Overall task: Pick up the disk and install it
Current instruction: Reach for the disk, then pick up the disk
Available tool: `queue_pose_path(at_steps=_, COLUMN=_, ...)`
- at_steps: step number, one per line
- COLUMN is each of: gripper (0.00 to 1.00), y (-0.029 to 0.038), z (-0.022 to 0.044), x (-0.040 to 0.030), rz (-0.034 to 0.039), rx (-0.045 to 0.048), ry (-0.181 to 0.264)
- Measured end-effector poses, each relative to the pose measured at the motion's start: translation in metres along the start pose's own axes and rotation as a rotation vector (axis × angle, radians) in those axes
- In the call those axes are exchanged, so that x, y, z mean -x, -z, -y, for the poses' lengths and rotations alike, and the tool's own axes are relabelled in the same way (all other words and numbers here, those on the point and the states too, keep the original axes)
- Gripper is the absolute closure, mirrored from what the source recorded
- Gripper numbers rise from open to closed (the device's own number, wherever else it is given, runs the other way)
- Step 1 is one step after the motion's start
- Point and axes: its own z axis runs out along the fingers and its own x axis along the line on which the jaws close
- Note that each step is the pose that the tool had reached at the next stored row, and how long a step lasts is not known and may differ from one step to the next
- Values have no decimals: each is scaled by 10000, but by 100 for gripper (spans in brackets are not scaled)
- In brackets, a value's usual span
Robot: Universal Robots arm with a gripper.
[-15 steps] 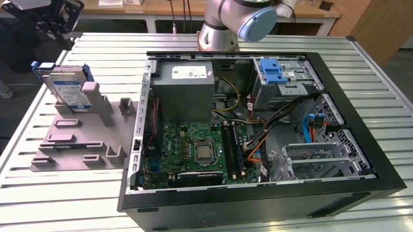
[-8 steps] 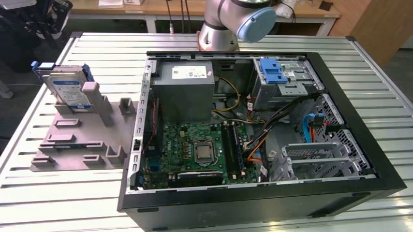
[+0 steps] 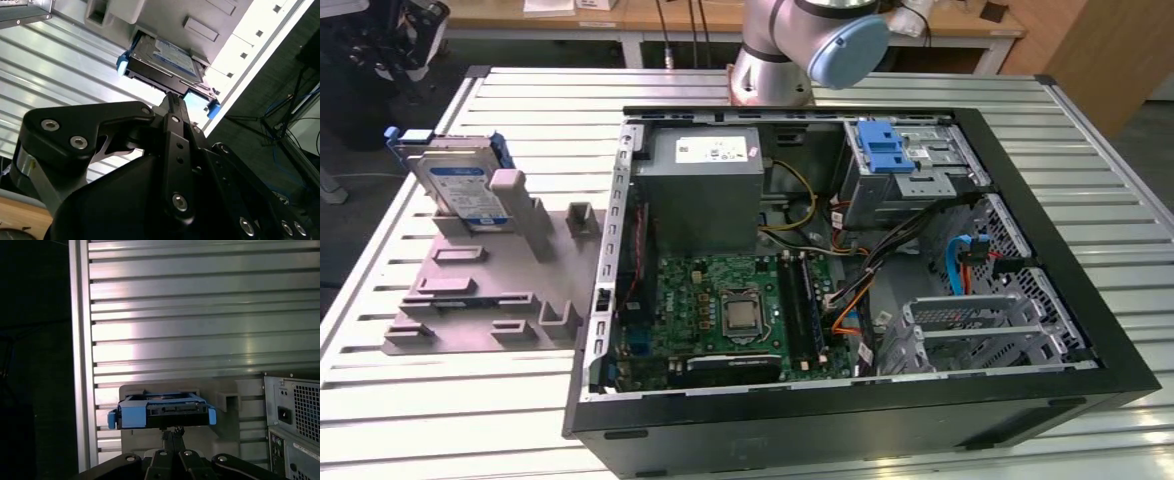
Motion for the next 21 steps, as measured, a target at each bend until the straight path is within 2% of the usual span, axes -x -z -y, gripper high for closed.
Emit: queue_pose_path(at_steps=21, gripper=89, y=0, z=1, x=-7, rz=-11, rx=2, ry=249)
